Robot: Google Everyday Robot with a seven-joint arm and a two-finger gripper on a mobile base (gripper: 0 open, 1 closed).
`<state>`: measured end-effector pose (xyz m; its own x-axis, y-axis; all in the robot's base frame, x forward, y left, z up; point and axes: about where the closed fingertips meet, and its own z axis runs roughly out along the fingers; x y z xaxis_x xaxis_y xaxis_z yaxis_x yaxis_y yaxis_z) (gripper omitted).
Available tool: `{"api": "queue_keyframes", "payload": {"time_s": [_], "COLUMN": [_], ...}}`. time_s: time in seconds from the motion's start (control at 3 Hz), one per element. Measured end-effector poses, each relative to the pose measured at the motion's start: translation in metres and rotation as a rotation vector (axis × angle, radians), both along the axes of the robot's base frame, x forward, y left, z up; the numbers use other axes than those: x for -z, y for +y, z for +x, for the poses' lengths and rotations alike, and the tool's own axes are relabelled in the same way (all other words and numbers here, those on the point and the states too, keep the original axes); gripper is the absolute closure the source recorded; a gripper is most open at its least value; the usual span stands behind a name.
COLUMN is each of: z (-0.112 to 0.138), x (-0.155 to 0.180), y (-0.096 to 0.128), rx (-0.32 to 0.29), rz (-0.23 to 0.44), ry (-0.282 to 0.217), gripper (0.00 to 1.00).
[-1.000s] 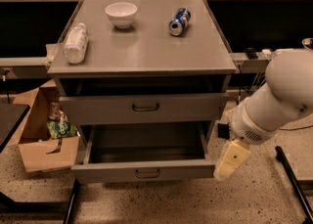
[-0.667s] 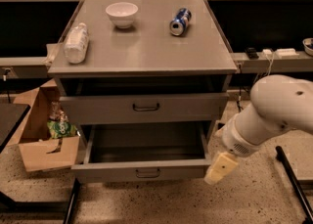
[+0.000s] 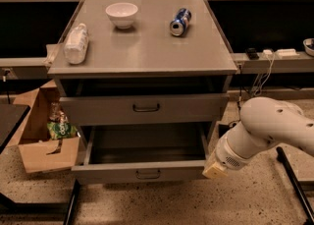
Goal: Close middle drawer
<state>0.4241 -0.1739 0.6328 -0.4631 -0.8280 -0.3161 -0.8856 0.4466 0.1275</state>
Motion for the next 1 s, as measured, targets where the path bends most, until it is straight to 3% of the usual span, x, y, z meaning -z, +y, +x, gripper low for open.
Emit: {"api": "queue_keyframes", "payload": {"time_s": [0.33, 0.67, 1.0], "z": [0.000, 0.000, 0.000], "x": [0.000, 0.000, 0.033], "y": [0.000, 0.000, -0.005], "rx": [0.000, 0.000, 0.018], "rz": [0.000, 0.000, -0.003], "ry": [0.000, 0.000, 0.036], "gripper": [0.85, 1.00, 1.00]}}
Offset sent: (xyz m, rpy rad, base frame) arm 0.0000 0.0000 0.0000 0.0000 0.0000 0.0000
